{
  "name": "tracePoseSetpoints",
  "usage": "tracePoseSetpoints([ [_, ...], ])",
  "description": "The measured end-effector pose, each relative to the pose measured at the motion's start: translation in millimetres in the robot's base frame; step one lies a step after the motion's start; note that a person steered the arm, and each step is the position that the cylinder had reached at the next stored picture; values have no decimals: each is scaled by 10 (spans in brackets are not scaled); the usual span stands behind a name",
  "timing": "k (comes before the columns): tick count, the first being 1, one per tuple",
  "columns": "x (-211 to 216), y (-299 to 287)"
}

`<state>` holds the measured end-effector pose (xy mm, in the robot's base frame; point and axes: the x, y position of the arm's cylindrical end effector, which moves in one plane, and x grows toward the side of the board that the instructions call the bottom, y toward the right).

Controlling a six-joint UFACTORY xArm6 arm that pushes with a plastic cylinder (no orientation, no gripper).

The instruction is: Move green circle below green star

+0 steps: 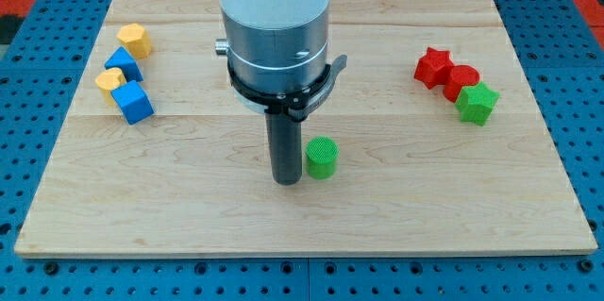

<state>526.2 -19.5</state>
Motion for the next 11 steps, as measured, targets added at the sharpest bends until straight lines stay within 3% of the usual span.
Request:
tracePoseSetpoints([
  [1,-215,161],
  [2,-261,870],
  [5,167,1745],
  [7,-131,1926],
  [9,-211,1703],
  [11,-389,2053],
])
